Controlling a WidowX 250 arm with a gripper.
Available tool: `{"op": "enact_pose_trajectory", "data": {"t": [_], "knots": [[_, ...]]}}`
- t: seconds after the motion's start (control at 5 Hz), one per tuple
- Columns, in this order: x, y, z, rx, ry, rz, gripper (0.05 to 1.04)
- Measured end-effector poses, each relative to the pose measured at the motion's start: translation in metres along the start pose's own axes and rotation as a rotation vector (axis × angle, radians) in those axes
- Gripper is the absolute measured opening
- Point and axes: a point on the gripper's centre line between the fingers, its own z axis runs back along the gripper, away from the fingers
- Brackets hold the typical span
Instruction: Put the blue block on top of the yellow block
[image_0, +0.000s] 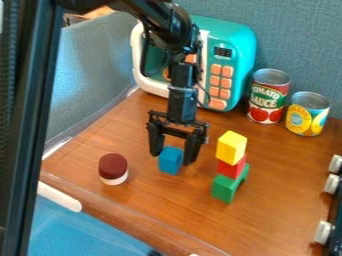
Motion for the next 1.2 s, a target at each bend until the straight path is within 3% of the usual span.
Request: {"op": "enact_pose_trajectory", "data": {"t": [0.2,0.4,0.6,0.8,1.2], "knots": [[0.001,-0.002,-0.003,0.008,0.013,0.008,0.951],[0.002,-0.002,-0.004,0.010,0.003,0.037,0.671],[0.002,-0.001,-0.004,0.011,0.004,0.045,0.576],[-0.001,-0.001,0.009,0.022,-0.027,0.045,0.576],[-0.016,-0.006,0.084,0.068,-0.160,0.035,0.576]]}}
